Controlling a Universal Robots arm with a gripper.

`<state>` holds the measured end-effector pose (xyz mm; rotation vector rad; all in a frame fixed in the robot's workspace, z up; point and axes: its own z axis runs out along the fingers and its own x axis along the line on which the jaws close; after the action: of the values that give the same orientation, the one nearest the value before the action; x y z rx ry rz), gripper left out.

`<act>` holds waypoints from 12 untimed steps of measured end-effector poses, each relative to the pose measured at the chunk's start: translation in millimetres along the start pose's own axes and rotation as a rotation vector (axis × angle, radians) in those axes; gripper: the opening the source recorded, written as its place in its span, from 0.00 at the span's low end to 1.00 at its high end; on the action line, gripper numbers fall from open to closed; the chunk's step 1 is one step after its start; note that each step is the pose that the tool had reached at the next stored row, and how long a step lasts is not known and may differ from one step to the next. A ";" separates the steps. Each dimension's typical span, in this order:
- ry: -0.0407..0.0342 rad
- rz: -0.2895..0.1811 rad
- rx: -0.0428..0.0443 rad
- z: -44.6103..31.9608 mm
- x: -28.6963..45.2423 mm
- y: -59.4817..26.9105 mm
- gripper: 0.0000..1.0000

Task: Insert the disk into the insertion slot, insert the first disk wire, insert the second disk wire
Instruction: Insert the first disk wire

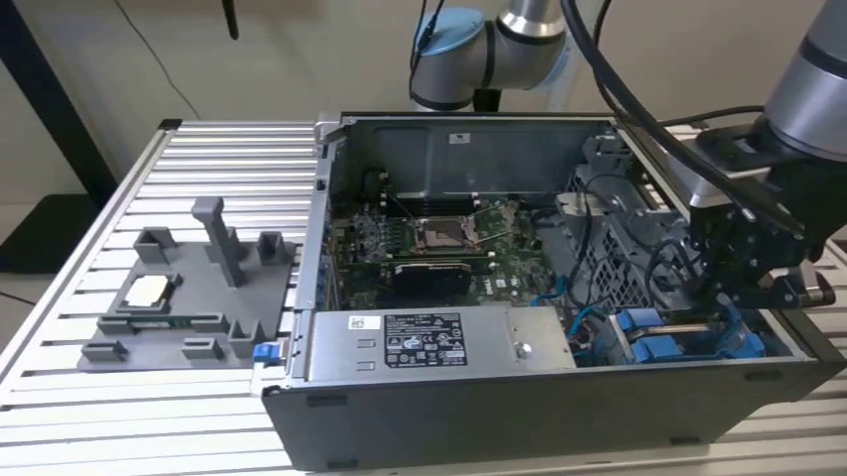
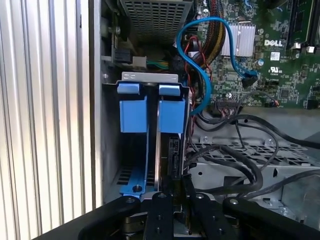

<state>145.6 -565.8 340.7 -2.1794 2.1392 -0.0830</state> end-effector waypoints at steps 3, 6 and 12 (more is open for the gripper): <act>0.0015 0.012 0.0002 0.6 -0.5 0.1 0.19; 0.0024 0.022 0.0005 1.2 -0.9 0.3 0.19; 0.0044 0.040 0.0009 4.7 -0.9 0.8 0.19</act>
<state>145.2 -564.8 335.9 -2.1370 2.1834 -0.0860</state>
